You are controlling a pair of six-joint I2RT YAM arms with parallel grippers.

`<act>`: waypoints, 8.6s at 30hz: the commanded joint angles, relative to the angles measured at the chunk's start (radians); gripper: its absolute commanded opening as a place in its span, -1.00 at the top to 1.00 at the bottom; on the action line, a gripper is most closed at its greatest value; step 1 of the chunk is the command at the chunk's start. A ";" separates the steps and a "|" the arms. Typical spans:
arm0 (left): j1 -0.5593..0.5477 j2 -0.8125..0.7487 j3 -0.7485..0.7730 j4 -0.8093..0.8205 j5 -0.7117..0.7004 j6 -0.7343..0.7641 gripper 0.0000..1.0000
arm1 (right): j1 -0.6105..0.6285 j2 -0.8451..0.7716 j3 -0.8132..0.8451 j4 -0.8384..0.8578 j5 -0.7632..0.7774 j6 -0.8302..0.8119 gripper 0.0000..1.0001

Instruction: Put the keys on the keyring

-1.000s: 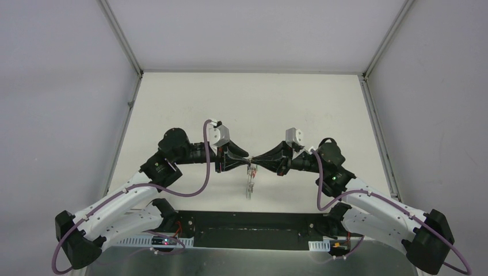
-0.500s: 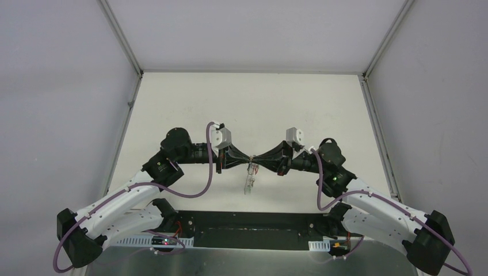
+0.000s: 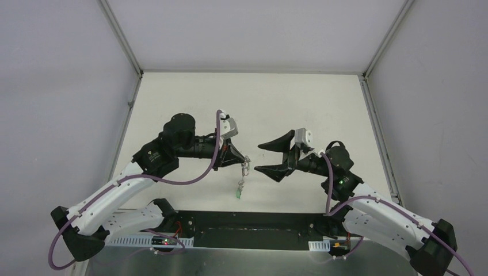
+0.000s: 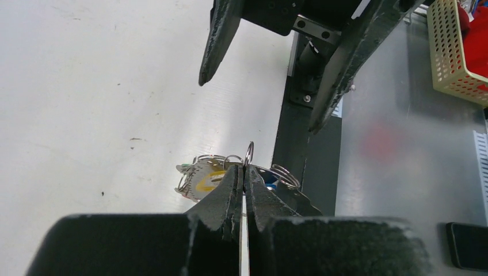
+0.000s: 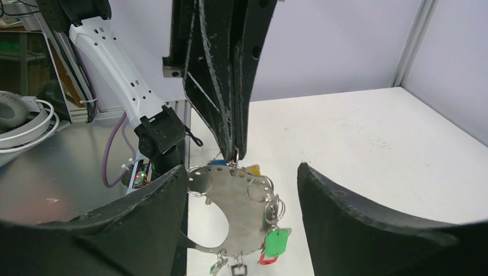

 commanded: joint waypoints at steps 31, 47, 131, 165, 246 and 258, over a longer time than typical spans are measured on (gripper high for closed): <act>-0.229 0.515 0.926 -1.011 -0.475 0.154 1.00 | 0.004 0.203 0.084 0.246 -0.078 0.135 0.25; -0.246 0.489 0.868 -0.931 -0.437 0.151 1.00 | 0.023 0.335 0.132 0.334 -0.166 0.186 0.57; 0.080 -0.118 -0.134 0.181 0.031 -0.301 0.77 | 0.028 0.169 0.059 0.202 -0.095 0.108 1.00; 0.079 -0.240 -0.180 0.151 0.107 0.090 0.03 | 0.028 0.157 0.068 0.210 -0.102 0.114 1.00; -0.211 0.550 1.009 -1.123 -0.481 0.161 1.00 | 0.029 0.337 0.121 0.372 -0.085 0.202 0.43; -0.227 0.525 0.957 -1.065 -0.444 0.162 1.00 | 0.038 0.436 0.161 0.458 -0.149 0.254 0.61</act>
